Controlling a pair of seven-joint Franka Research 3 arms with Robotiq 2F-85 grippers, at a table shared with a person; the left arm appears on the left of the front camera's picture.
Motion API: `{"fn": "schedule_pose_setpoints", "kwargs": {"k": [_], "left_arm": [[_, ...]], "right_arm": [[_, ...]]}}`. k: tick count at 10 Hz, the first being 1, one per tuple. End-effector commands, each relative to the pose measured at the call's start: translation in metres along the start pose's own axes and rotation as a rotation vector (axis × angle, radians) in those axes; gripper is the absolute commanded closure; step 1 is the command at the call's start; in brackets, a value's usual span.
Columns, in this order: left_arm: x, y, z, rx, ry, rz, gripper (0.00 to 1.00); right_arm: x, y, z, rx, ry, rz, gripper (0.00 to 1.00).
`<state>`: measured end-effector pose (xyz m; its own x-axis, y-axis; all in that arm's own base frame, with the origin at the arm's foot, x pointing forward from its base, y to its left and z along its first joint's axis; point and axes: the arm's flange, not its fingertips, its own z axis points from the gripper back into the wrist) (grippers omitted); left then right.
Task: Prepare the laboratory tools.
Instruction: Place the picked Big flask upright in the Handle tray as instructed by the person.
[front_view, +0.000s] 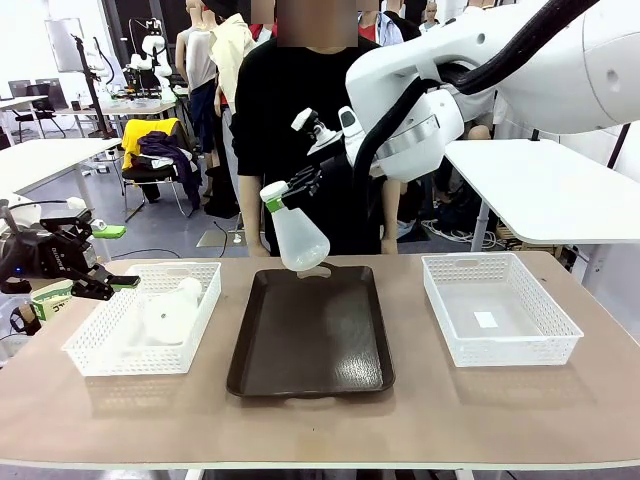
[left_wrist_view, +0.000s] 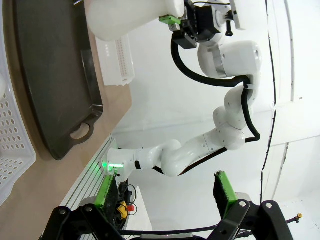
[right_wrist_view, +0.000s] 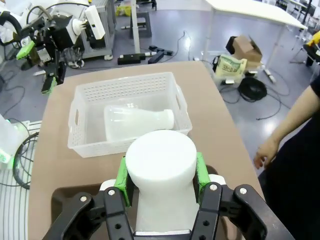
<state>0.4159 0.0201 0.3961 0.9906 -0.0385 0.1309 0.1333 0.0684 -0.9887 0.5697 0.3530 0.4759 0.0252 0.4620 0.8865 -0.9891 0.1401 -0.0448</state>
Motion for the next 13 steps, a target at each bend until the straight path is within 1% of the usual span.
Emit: {"fn": "schedule_pose_setpoints", "kwargs": {"k": [1, 2, 3, 4, 5, 8, 10, 13], "left_arm": [[0.0, -0.002, 0.001, 0.013, -0.001, 0.006, 0.0], [0.0, -0.002, 0.001, 0.013, -0.001, 0.006, 0.0], [0.0, -0.002, 0.001, 0.013, -0.001, 0.006, 0.0], [0.0, -0.002, 0.001, 0.013, -0.001, 0.006, 0.0], [0.0, -0.002, 0.001, 0.013, -0.001, 0.006, 0.0], [0.0, -0.002, 0.001, 0.013, -0.001, 0.006, 0.0], [0.0, -0.002, 0.001, 0.013, -0.001, 0.006, 0.0], [0.0, -0.002, 0.001, 0.013, -0.001, 0.006, 0.0]], "right_arm": [[0.005, 0.002, -0.002, -0.001, -0.026, 0.03, 1.0], [0.005, 0.002, -0.002, -0.001, -0.026, 0.03, 1.0], [0.005, 0.001, -0.003, -0.001, 0.004, 0.013, 1.0], [-0.009, -0.004, -0.009, 0.026, -0.015, 0.017, 1.0], [-0.018, -0.007, -0.013, 0.047, -0.042, -0.005, 1.0], [-0.053, -0.014, -0.028, 0.049, -0.152, -0.01, 1.0], [-0.079, -0.019, -0.035, 0.078, -0.252, -0.008, 1.0], [-0.108, -0.029, -0.042, 0.093, -0.324, -0.054, 1.0]]}}
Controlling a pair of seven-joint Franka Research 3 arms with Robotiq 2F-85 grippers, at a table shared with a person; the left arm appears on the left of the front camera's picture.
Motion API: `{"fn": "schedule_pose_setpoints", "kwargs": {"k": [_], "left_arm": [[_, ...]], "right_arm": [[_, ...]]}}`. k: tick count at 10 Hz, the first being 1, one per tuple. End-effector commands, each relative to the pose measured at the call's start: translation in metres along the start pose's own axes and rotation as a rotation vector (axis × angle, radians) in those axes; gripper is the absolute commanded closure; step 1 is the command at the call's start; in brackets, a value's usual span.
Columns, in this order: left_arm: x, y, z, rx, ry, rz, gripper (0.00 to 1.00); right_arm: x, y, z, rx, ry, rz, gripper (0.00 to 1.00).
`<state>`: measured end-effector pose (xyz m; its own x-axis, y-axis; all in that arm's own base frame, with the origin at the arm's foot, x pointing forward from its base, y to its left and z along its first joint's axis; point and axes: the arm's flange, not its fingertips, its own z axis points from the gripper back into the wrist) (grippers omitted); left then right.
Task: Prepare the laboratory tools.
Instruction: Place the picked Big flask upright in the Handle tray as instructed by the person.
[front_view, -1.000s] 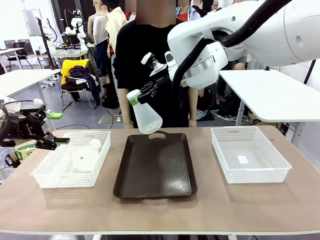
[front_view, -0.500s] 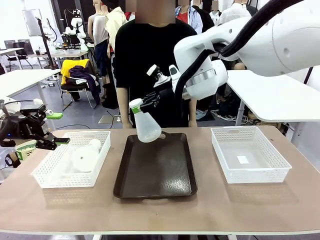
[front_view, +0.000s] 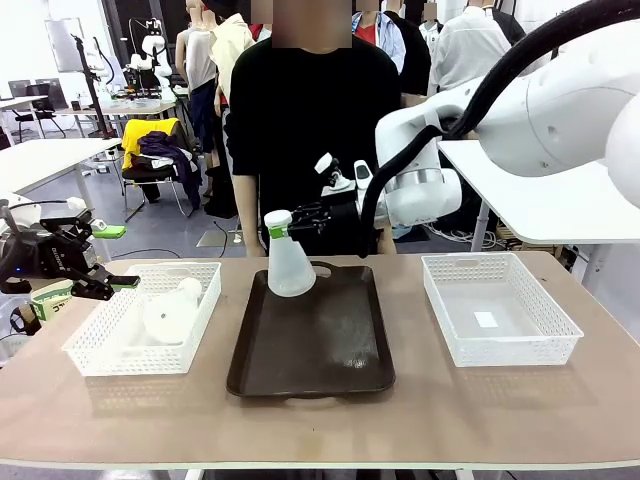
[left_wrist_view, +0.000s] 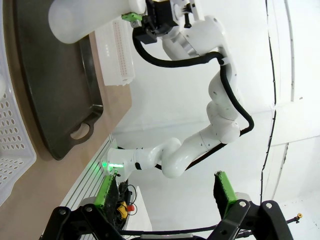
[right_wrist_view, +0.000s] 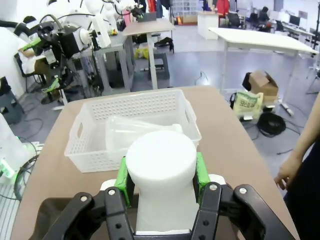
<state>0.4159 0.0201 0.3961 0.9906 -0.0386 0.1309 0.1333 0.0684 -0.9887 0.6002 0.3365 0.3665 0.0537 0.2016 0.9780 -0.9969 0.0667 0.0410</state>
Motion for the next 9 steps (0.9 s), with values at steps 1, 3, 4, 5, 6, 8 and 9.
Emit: {"fn": "schedule_pose_setpoints", "kwargs": {"k": [1, 3, 4, 5, 6, 8, 9], "left_arm": [[0.0, -0.002, 0.001, 0.013, -0.001, 0.006, 0.0], [0.0, -0.002, 0.001, 0.013, -0.001, 0.006, 0.0], [0.0, -0.002, 0.001, 0.013, -0.001, 0.006, 0.0], [0.0, -0.002, 0.001, 0.013, -0.001, 0.006, 0.0], [0.0, -0.002, 0.001, 0.013, -0.001, 0.006, 0.0], [0.0, -0.002, 0.001, 0.013, -0.001, 0.006, 0.0], [0.0, -0.002, 0.001, 0.013, -0.001, 0.006, 0.0]], "right_arm": [[-0.012, -0.005, 0.002, -0.01, -0.068, -0.006, 1.0], [-0.025, -0.01, 0.007, -0.033, -0.096, -0.04, 1.0], [-0.029, -0.009, 0.009, -0.044, -0.09, -0.043, 1.0], [-0.033, -0.01, 0.012, -0.057, -0.085, -0.049, 1.0], [-0.038, -0.012, 0.014, -0.075, -0.086, -0.055, 1.0], [-0.048, -0.013, 0.014, -0.076, -0.076, -0.063, 1.0], [-0.052, -0.014, 0.013, -0.07, -0.063, -0.068, 1.0]]}}
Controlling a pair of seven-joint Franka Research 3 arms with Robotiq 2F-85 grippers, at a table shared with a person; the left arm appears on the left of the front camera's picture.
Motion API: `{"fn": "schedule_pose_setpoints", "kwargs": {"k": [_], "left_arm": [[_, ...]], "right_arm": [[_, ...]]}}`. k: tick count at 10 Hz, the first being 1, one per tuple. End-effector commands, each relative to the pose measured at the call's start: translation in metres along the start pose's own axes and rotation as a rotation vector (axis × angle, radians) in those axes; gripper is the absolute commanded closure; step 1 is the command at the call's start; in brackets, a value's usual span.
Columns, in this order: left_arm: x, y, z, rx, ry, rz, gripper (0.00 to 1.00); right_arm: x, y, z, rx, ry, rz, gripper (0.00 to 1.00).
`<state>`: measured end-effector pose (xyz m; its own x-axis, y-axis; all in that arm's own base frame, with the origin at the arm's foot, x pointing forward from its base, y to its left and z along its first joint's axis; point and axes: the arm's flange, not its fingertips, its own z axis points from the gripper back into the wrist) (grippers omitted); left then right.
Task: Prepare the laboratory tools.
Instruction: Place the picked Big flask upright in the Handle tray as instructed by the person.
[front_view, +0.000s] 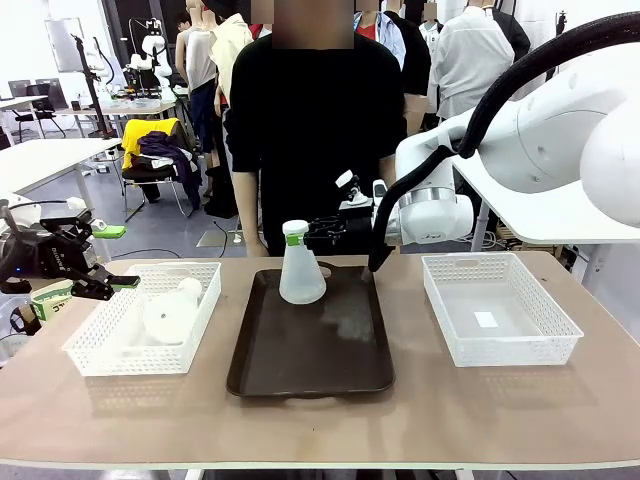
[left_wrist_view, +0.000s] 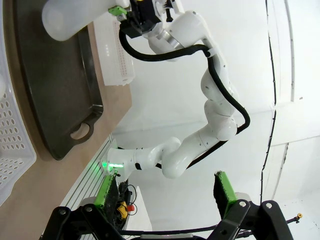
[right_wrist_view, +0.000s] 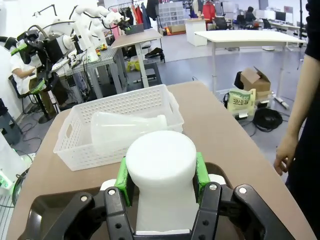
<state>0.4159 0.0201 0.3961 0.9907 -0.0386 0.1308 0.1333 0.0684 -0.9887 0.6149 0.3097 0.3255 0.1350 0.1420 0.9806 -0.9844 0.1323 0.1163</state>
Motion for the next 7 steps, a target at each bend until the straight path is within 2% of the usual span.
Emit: {"fn": "schedule_pose_setpoints", "kwargs": {"k": [1, 3, 7], "left_arm": [[0.0001, -0.0018, 0.0009, 0.013, -0.001, 0.006, 0.0], [0.0001, -0.0018, 0.0009, 0.013, -0.001, 0.006, 0.0], [0.0001, -0.0018, 0.0009, 0.013, -0.001, 0.006, 0.0]], "right_arm": [[-0.0116, 0.0042, -0.0048, -0.006, -0.001, 0.013, 1.0], [-0.0148, 0.0048, -0.0058, 0.018, 0.002, 0.004, 1.0], [-0.0141, 0.0071, -0.0044, 0.021, 0.003, 0.009, 0.24]]}}
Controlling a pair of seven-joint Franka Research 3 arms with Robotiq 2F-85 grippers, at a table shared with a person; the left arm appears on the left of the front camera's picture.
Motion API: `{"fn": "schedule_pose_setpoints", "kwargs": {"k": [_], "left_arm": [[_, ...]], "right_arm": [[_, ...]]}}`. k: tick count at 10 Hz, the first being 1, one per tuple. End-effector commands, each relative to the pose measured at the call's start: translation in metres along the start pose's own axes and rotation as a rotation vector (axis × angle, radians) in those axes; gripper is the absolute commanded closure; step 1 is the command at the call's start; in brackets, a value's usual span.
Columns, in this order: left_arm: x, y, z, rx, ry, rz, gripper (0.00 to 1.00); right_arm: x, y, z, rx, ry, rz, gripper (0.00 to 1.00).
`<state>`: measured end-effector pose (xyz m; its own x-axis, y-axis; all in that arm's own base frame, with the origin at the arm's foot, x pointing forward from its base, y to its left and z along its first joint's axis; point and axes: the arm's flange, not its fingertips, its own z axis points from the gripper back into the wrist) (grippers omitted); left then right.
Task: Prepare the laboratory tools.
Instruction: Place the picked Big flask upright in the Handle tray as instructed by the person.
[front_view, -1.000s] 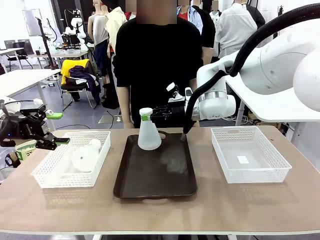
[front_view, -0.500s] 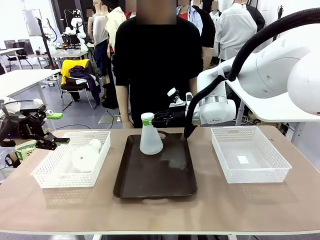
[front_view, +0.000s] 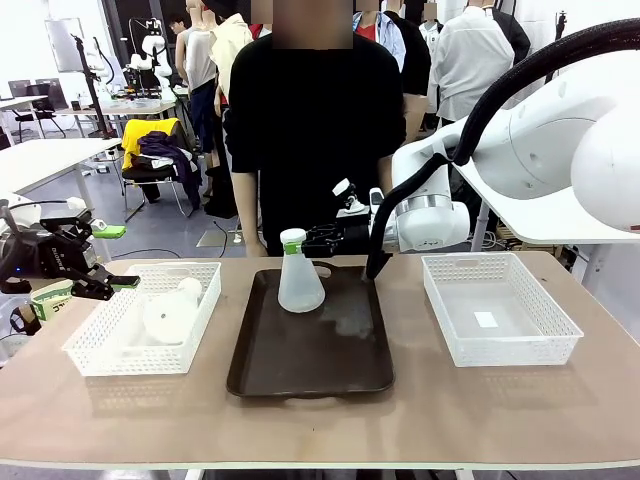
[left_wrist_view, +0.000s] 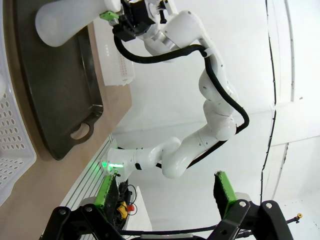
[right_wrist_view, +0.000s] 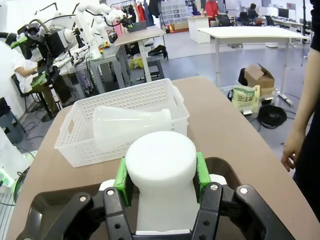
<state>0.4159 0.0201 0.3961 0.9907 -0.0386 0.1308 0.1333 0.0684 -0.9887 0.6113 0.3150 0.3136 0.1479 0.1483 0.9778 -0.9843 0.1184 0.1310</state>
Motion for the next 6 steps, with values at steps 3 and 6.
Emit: {"fn": "schedule_pose_setpoints", "kwargs": {"k": [3, 6], "left_arm": [[0.0001, -0.0018, 0.0009, 0.013, -0.001, 0.006, 0.0], [0.0001, -0.0018, 0.0009, 0.013, -0.001, 0.006, 0.0]], "right_arm": [[-0.0018, 0.0051, 0.0053, -0.023, 0.069, 0.008, 0.0], [0.0025, 0.0056, 0.0113, -0.045, 0.081, 0.001, 0.0]]}}
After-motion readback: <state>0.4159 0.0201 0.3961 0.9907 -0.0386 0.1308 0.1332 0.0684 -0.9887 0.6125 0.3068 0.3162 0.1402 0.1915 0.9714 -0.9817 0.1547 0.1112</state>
